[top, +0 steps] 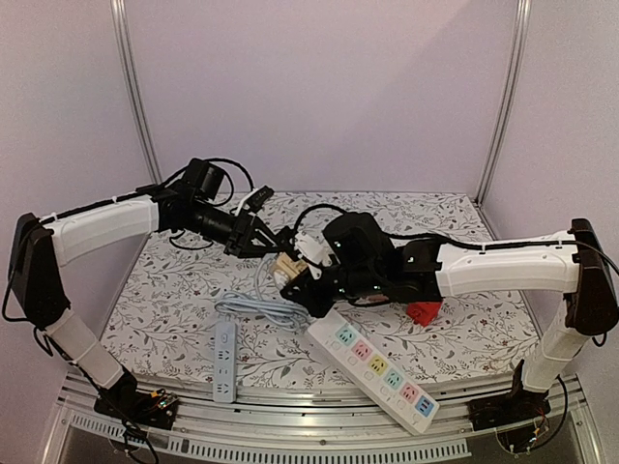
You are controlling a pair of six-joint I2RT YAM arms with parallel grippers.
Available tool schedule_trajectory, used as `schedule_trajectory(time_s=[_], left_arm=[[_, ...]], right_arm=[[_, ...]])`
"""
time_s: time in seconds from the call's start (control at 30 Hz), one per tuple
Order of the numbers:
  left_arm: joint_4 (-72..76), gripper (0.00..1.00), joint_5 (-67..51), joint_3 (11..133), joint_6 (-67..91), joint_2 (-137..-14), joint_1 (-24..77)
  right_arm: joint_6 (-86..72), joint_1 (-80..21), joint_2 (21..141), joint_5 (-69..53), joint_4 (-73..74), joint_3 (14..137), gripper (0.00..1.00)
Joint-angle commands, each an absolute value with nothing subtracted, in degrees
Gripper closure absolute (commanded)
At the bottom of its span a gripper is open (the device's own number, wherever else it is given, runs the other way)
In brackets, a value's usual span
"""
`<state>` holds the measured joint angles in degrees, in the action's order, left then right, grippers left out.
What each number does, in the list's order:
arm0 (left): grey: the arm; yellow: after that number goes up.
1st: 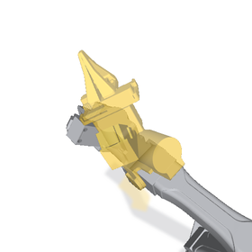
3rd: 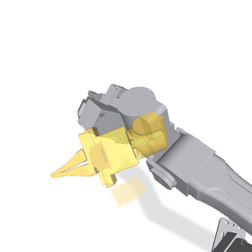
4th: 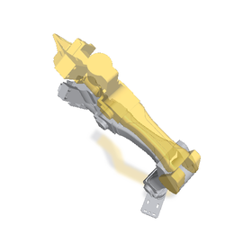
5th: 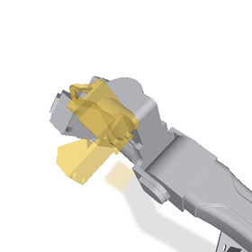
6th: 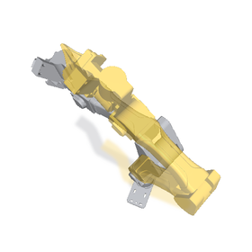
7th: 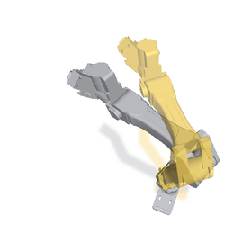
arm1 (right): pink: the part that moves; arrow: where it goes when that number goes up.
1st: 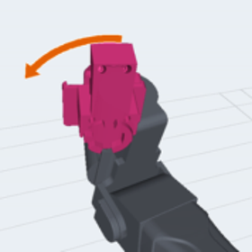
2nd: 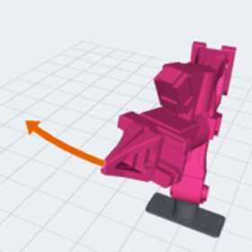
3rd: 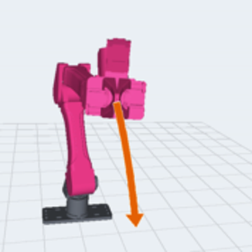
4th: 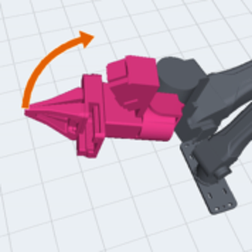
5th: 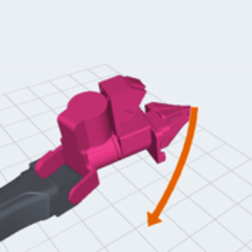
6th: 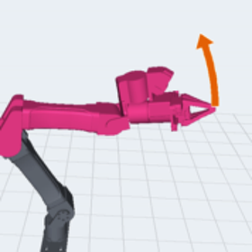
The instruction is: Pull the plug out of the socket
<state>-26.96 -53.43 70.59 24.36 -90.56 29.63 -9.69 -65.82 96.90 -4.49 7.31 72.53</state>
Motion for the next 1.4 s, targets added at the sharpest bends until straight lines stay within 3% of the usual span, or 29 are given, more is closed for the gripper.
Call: schedule_trajectory(time_s=[0.0, 0.23, 0.4, 0.53, 0.73, 0.83, 1.17, 1.37], left_arm=[[-28.02, 0.90, -52.18, 72.36, 19.91, -91.47, 28.83], [-26.03, 0.90, -43.59, 70.39, 20.65, -89.43, 28.91], [-23.01, 0.90, -44.24, 68.97, 22.26, -90.07, 29.26], [-21.63, 0.91, -47.26, 68.89, 23.49, -91.46, 29.69], [-21.64, 0.91, -47.71, 68.73, 23.17, -90.29, 29.88], [-21.47, 0.92, -46.98, 68.58, 23.77, -90.75, 29.98], [-13.05, 0.95, -40.56, 63.46, 28.22, -89.50, 31.29], [-11.82, 0.94, -39.38, 62.64, 29.49, -89.78, 31.46]], right_arm=[[-7.09, -66.63, 91.16, -4.50, 0.53, 72.87, 1.00], [-11.85, -66.64, 89.64, 19.83, 4.41, 72.72, 1.00], [-15.23, -66.65, 89.68, 28.05, 5.51, 72.98, 1.00], [-14.40, -66.60, 89.09, 27.04, 5.68, 73.47, 1.00], [-7.22, -66.37, 88.57, 10.82, 3.82, 73.61, 1.00], [-6.52, -66.47, 88.93, 9.39, 1.04, 72.28, 1.00], [-16.99, -71.52, 92.52, 33.61, -6.66, 71.26, 1.00], [-19.70, -72.51, 95.56, 36.09, -6.81, 73.20, 1.00]])
